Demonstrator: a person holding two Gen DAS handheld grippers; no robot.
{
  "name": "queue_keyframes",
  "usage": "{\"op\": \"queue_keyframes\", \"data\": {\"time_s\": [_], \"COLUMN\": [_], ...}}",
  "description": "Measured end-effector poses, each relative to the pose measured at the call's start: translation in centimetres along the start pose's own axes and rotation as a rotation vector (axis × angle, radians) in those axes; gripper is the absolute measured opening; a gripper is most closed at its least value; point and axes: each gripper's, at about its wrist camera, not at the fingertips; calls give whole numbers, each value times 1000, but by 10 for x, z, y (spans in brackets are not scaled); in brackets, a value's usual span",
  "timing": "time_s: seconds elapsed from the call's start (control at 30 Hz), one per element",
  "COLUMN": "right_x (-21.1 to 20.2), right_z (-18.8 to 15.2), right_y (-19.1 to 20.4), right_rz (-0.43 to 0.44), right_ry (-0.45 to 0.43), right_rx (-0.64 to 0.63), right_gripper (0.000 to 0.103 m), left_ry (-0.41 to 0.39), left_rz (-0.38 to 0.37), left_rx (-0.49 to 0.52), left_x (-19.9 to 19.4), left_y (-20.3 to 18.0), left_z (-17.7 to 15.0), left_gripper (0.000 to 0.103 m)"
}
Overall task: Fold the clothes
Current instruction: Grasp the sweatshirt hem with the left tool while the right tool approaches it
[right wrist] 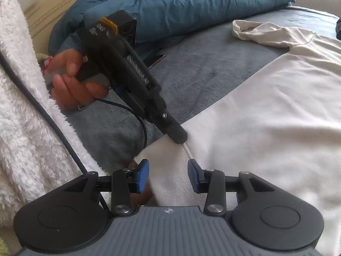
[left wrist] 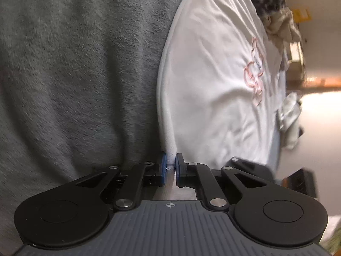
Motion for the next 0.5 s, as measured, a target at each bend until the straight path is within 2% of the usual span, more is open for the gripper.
{"op": "queue_keyframes", "data": {"time_s": [0.2, 0.27, 0.37, 0.47, 0.5], "right_x": [-7, -14, -28, -39, -41], "right_z": [5, 8, 13, 17, 17], "right_y": [-1, -8, -15, -11, -9], "right_rz": [-18, -15, -6, -32, -49], "right_ry": [-13, -29, -71, -103, -110], "right_rx": [15, 51, 109, 109, 99], "right_gripper": [50, 58, 62, 74, 75], "left_ry": [-6, -6, -19, -29, -33], "left_rz": [-66, -94, -115, -136, -143], "left_rx": [-83, -106, -93, -78, -72], "left_x": [-1, 3, 8, 12, 14], "left_y": [-5, -11, -28, -45, -50], "left_z": [10, 16, 24, 31, 34], "left_gripper": [6, 6, 6, 6, 6]}}
Point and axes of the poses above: each gripper's, at about its wrist camera, not at the fingertips, and x roughly the way its jaws point, y to its left, z to its top, and after that the axes turned 3 degrees about z, right-handed
